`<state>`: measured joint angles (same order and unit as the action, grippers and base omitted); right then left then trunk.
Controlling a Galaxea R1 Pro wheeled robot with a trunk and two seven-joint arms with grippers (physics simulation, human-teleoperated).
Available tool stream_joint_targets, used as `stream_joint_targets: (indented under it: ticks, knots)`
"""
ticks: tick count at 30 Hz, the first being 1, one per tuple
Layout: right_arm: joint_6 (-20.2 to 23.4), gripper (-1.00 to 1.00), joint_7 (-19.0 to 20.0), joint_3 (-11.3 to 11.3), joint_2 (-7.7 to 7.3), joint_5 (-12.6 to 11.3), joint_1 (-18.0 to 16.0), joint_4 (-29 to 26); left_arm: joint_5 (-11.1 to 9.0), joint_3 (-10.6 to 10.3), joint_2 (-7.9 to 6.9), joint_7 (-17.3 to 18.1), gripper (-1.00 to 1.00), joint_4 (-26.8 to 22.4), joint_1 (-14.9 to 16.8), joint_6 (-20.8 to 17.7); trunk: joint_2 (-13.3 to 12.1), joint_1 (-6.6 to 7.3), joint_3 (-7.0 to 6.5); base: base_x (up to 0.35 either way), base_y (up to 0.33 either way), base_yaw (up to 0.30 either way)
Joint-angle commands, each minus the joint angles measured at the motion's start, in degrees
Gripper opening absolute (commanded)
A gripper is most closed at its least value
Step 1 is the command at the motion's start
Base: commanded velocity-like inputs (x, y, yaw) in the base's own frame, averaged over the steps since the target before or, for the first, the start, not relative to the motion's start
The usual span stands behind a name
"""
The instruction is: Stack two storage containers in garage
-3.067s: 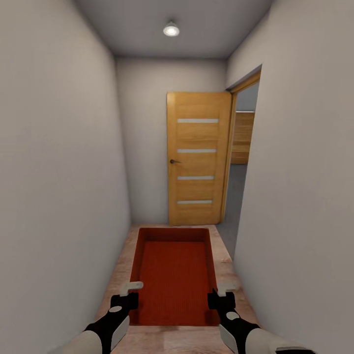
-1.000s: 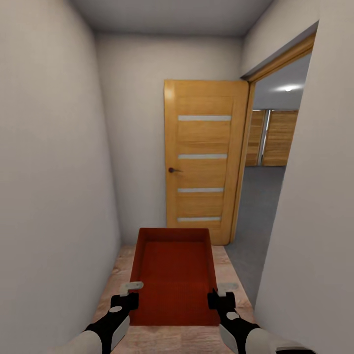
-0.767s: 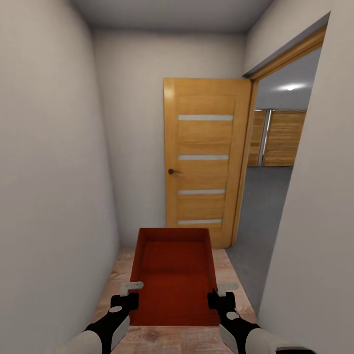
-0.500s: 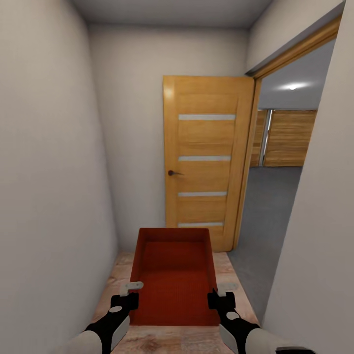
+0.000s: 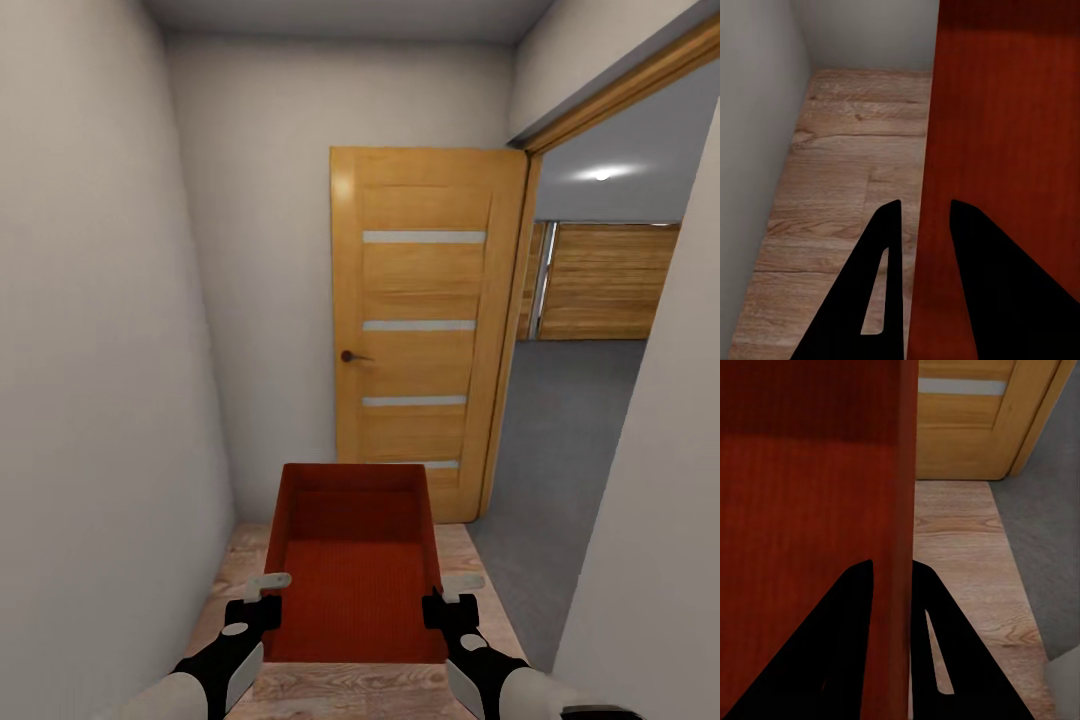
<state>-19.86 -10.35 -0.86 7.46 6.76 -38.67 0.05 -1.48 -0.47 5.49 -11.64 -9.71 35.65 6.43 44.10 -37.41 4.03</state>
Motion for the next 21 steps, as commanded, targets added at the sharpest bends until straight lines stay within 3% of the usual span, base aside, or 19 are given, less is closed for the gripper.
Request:
stream_joint_targets:
  ticks: [1, 6, 21]
  knots:
    - [-0.4, -1.0, -0.7, -1.1, 0.02, -0.2, -0.1, -0.1, -0.4, 0.7, -0.94, -0.6, -1.0, 0.2, 0.0, 0.2, 0.1, -0.01, 0.09, 0.018, 0.0, 0.0]
    - [-0.4, -1.0, -0.8, -1.1, 0.09, -0.2, -0.1, -0.1, -0.4, 0.7, -0.89, -0.6, -1.0, 0.2, 0.0, 0.2, 0.1, -0.01, 0.09, 0.006, 0.0, -0.082]
    - [-0.4, -1.0, -0.8, -1.1, 0.1, -0.2, -0.1, -0.1, -0.4, 0.8, -0.84, -0.7, -1.0, 0.2, 0.0, 0.2, 0.1, -0.01, 0.09, 0.0, 0.0, -0.269]
